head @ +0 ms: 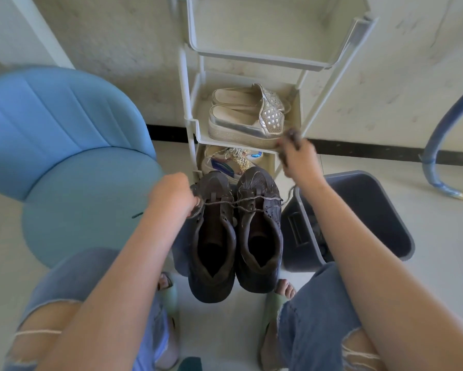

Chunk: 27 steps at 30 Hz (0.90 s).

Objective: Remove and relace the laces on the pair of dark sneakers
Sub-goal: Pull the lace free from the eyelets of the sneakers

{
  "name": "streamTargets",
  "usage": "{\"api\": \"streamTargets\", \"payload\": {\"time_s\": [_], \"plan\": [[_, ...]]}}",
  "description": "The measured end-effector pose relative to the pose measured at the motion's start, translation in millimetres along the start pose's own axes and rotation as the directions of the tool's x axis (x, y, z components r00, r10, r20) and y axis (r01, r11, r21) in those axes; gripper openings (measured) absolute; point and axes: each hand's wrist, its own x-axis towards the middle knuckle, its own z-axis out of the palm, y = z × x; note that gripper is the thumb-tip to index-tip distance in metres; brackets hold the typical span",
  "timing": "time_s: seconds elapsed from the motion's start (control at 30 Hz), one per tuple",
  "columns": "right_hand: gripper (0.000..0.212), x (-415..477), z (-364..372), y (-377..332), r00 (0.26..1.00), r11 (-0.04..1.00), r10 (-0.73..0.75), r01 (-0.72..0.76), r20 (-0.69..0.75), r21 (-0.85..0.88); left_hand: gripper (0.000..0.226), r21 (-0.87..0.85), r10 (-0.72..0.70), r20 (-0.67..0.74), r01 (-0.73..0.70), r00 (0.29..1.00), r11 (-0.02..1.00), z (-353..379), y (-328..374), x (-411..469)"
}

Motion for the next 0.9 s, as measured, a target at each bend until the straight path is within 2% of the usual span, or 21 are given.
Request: {"api": "streamTargets", "payload": {"time_s": [0.07,0.1,0.2,0.33,0.47,0.6,0.7,0.77,0.9], "plan": [[0.025,-0.3,7.8,18.4,0.993,0.926,0.014,0.031,0.117,-0.376,0.025,-0.13,0.101,-0.13,-0.118,0.986,0.984,10.1,13.8,-1.2],[0.022,0.1,10.2,25.6,0.989,0.876,0.036,0.038,0.143,-0.481,0.025,-0.142,0.161,-0.172,-0.186,0.972,0.972,15.3,20.9,-1.9],[0.013,1.6,11.7,31.6,0.981,0.842,0.108,-0.005,0.159,-0.54,0.024,-0.078,0.33,-0.171,-0.346,0.929,0.935,33.5,35.9,-0.5],[0.011,2.2,14.2,33.2,0.976,0.841,0.152,-0.046,0.153,-0.538,0.019,0.041,0.432,-0.032,-0.431,0.901,0.901,56.6,42.1,7.2],[0.012,4.3,16.7,38.0,0.965,0.805,0.208,-0.076,0.16,-0.588,0.017,0.024,0.357,-0.159,-0.358,0.92,0.933,57.3,44.2,13.2],[0.024,6.8,17.0,41.1,0.973,0.764,0.183,-0.051,0.141,-0.643,0.018,-0.198,0.144,-0.269,-0.2,0.952,0.96,41.2,34.0,15.1],[0.028,8.9,15.9,42.3,0.979,0.737,0.17,-0.049,0.116,-0.675,0.015,-0.398,0.034,-0.352,-0.183,0.935,0.899,23.7,24.9,14.6],[0.029,9.5,15.3,45.3,0.982,0.675,0.171,-0.053,0.085,-0.736,0.015,-0.526,-0.021,-0.372,-0.192,0.928,0.828,12.9,20.4,12.7],[0.032,6.5,16.5,51.3,0.971,0.592,0.235,-0.106,0.045,-0.799,0.008,-0.599,-0.084,-0.457,-0.237,0.885,0.765,0.0,14.6,9.8]]}}
